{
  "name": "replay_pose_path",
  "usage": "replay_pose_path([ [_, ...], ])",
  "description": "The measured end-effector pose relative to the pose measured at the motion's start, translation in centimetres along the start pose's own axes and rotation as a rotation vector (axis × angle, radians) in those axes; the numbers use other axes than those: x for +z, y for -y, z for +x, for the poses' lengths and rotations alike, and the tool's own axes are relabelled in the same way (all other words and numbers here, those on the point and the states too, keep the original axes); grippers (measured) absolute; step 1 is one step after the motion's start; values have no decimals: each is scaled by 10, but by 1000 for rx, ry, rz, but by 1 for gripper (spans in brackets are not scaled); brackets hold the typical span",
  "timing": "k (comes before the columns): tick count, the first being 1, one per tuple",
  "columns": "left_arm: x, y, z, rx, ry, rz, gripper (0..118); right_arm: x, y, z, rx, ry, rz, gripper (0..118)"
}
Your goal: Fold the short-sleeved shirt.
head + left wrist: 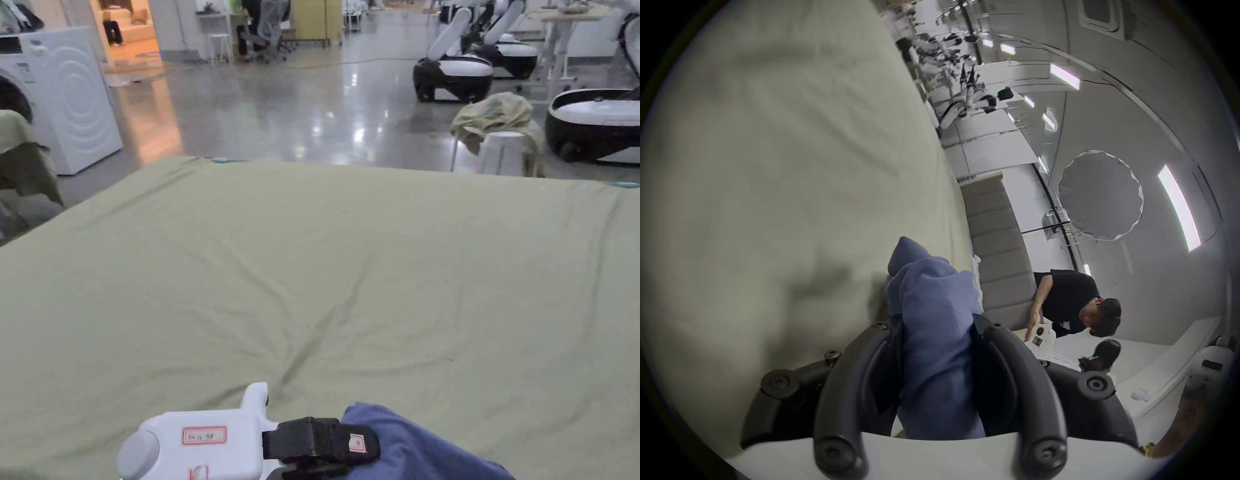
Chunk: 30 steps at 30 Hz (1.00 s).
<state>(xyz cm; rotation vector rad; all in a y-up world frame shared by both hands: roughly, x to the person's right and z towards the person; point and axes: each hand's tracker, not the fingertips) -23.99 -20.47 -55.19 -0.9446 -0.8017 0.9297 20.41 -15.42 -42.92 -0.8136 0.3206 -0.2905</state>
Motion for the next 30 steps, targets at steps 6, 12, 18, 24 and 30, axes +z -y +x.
replay_pose_path([
  [6,179,-78,-24,-19,-305,253,35,-1,4,-1,-23,-47,-4,0],
  [12,242,-131,-48,8,-539,356,36,-27,10,-3,-22,-12,-74,0],
  [18,227,-151,-26,-143,-1101,336,65,-17,4,-13,46,27,6,0],
  [24,216,-101,82,-638,-1406,305,65,4,-16,-3,97,110,163,0],
  [30,183,-1,187,-926,-1112,644,65,40,-31,-14,266,253,371,0],
])
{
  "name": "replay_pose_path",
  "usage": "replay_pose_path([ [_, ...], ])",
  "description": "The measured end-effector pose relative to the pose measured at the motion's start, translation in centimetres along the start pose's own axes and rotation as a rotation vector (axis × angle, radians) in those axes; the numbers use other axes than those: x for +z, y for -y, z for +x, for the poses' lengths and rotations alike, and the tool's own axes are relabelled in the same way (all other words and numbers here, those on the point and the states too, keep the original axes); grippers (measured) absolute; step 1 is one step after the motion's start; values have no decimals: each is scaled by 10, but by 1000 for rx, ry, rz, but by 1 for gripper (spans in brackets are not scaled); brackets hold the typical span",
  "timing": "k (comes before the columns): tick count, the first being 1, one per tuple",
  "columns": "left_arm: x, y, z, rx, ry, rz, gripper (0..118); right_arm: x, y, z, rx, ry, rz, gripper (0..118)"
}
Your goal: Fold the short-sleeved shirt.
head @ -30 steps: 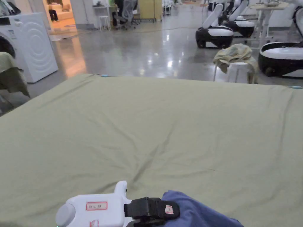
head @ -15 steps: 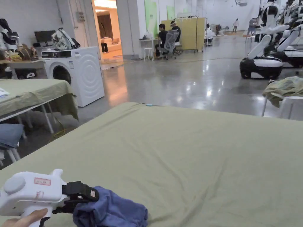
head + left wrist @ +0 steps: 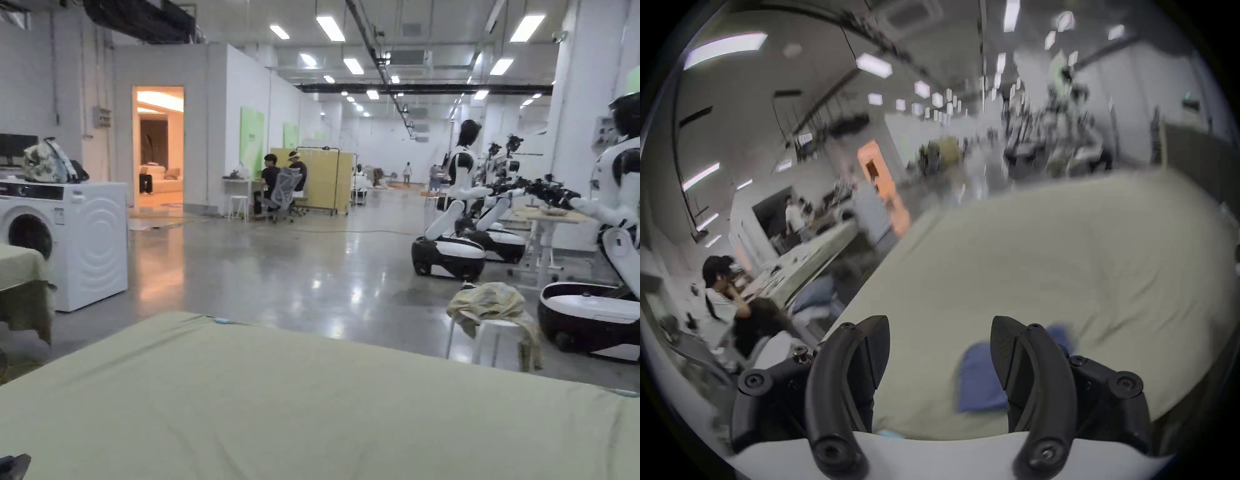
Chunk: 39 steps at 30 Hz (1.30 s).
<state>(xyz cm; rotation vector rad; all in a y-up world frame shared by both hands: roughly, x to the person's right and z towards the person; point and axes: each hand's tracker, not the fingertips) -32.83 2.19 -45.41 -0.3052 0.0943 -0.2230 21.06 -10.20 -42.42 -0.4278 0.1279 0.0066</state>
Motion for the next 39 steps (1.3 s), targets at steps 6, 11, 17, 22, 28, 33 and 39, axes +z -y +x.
replay_pose_path([
  [6,65,-14,73,231,319,276,65,36,-32,-3,28,59,143,0],
  [11,79,-10,156,72,299,362,5,62,-41,-9,18,98,250,0],
  [17,85,0,207,77,252,384,3,73,-32,-13,64,158,318,0],
  [22,92,-5,210,125,258,389,3,73,-32,-7,46,157,322,0],
  [28,93,-3,210,101,292,370,3,72,-29,-6,37,161,316,0],
  [33,92,-1,203,141,292,363,3,72,-27,-6,45,168,310,0],
  [39,95,-2,205,108,263,403,5,74,-26,-9,68,177,340,0],
])
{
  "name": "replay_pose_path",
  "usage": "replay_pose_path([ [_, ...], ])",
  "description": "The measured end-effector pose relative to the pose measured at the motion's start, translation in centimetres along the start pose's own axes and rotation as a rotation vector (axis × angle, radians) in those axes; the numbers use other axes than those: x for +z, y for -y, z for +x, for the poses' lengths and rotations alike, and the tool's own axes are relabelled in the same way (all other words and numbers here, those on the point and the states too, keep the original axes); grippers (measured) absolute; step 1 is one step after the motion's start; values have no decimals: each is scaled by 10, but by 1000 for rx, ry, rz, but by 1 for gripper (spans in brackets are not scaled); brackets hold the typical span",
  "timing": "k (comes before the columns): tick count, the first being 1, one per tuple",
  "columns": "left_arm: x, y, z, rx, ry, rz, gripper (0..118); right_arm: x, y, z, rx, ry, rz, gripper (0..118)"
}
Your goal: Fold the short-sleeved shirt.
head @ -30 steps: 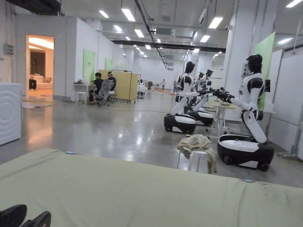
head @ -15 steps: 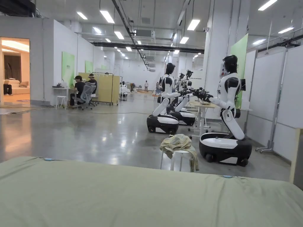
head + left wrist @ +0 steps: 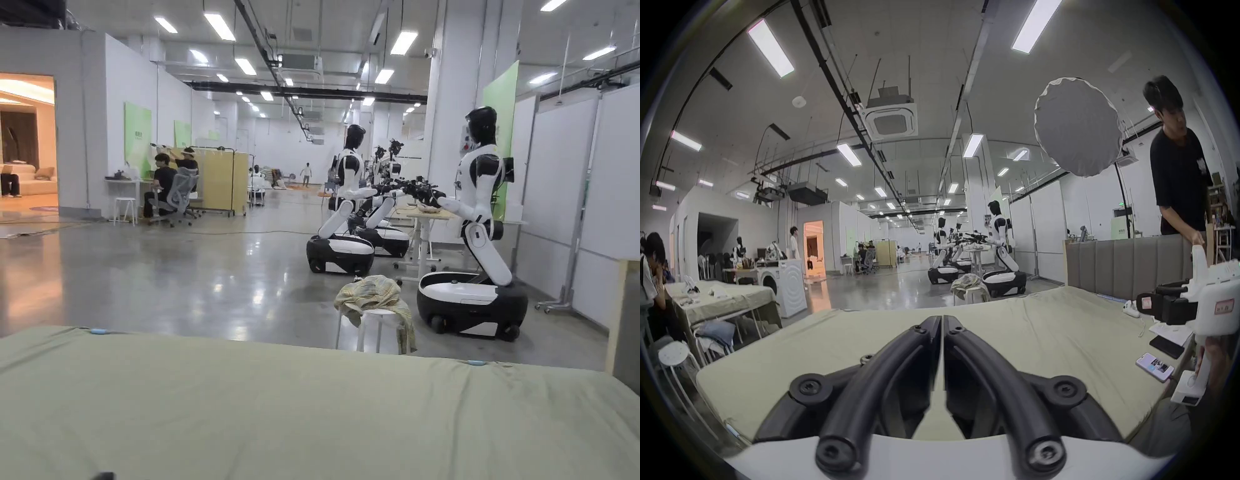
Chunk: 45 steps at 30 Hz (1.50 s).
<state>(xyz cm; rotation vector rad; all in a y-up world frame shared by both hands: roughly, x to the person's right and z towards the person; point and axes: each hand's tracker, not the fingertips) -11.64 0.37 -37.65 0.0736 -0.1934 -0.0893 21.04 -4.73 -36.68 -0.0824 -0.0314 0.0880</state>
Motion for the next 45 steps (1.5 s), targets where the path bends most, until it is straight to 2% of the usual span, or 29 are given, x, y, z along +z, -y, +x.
replay_pose_path([
  [1,0,-2,3,-14,-22,6,21,2,0,-2,22,12,18,3],
  [2,1,-2,5,-36,-44,19,56,3,-1,-4,26,20,22,20],
  [3,2,-2,6,-46,-44,30,69,4,-1,-5,25,25,34,39],
  [5,4,-5,4,-41,-17,35,71,7,0,-7,16,19,67,76],
  [9,5,-6,3,1,16,34,71,6,-1,-9,-10,-11,80,115],
  [10,5,-7,2,12,23,33,71,10,-2,-10,-18,-30,130,118],
  [14,1,-8,-1,44,39,24,71,8,-1,-9,-72,-38,60,118],
  [21,4,-5,-7,91,53,31,71,5,-3,-8,-90,-22,45,118],
  [23,4,-2,-8,94,51,27,71,7,-4,-6,-142,-7,62,118],
  [26,3,-1,-9,91,55,19,71,9,-11,-1,-227,-60,49,118],
  [31,3,2,-12,124,66,16,71,7,-17,-1,-210,-38,38,118],
  [33,2,2,-13,135,66,13,71,5,-20,3,-287,-92,17,118],
  [36,0,2,-14,145,60,1,71,-1,-25,12,-507,-221,1,118],
  [38,-1,2,-15,145,53,-7,71,-4,-28,16,-613,-259,-21,118],
  [40,-1,2,-15,142,48,-12,71,-10,-34,21,-639,-282,-58,118],
  [45,-1,1,-21,179,51,-9,71,-12,-43,23,-655,-287,-22,118],
])
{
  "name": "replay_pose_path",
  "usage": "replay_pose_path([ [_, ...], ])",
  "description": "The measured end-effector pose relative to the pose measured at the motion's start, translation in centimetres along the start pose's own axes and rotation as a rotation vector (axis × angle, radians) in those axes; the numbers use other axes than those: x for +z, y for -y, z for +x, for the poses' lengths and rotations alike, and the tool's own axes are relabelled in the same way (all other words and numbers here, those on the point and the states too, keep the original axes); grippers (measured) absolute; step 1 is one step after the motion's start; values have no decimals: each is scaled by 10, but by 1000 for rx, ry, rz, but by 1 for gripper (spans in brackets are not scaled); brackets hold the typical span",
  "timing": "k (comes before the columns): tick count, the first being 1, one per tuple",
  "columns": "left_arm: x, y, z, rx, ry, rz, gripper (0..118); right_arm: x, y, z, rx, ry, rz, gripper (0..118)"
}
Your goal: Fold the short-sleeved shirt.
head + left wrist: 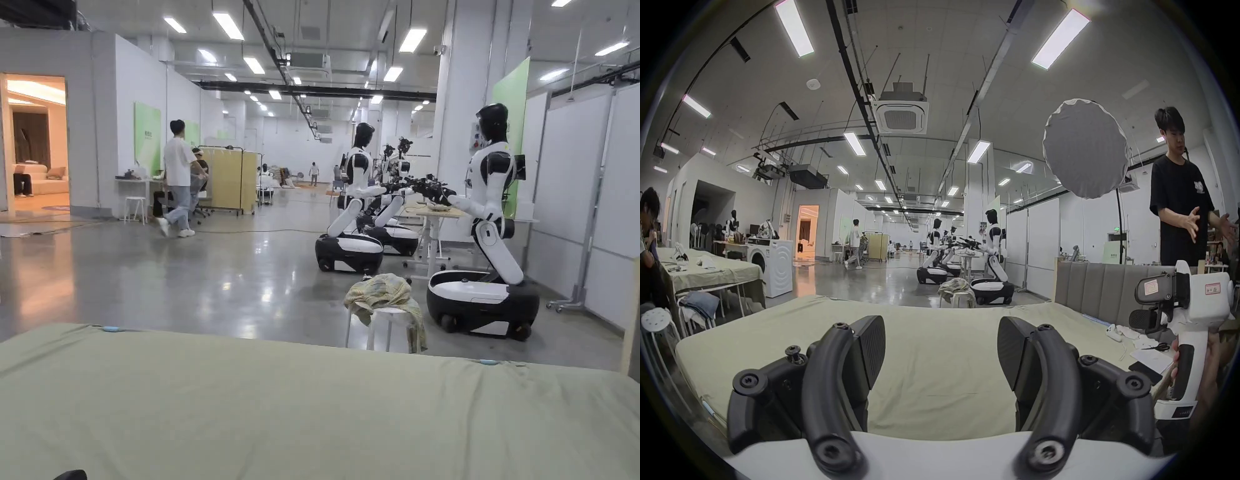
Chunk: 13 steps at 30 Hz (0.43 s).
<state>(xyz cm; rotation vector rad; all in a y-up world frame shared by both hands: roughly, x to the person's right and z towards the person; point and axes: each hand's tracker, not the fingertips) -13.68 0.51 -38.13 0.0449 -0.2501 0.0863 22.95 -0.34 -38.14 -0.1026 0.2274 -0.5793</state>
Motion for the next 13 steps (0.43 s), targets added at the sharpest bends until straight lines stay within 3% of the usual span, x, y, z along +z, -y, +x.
replay_pose_path([
  [7,1,2,-4,49,0,-5,71,-3,2,3,8,22,-17,118],
  [10,1,1,-2,47,7,-6,71,-10,3,2,-1,161,-15,118],
  [13,0,2,1,24,10,-4,71,-10,8,18,6,153,24,118],
])
